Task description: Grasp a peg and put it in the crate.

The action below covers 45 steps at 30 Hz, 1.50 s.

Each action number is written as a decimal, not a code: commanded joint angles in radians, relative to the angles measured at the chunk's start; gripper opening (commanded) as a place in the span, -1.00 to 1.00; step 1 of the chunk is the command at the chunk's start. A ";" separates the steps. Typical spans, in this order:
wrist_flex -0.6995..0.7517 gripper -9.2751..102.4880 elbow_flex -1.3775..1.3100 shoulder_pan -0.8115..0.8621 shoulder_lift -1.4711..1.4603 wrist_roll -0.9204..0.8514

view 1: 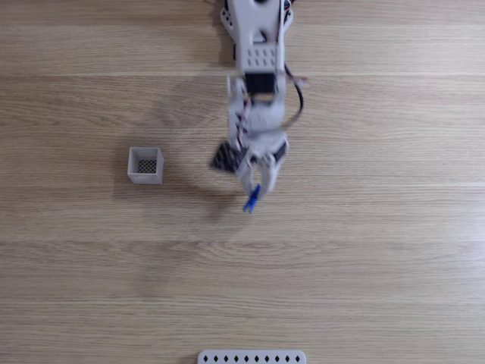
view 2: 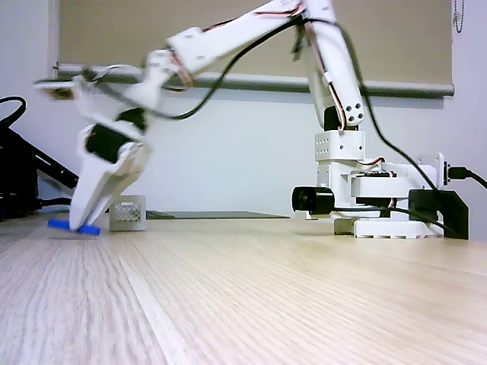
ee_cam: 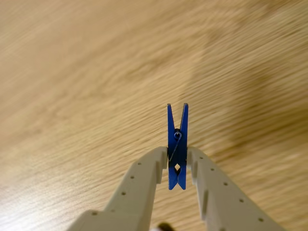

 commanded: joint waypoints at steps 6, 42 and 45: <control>-0.522 -0.85 0.453 0.202 0.434 -0.184; -1.201 -0.75 0.462 0.565 -0.023 -0.440; -1.146 -0.88 0.463 0.558 0.032 -0.379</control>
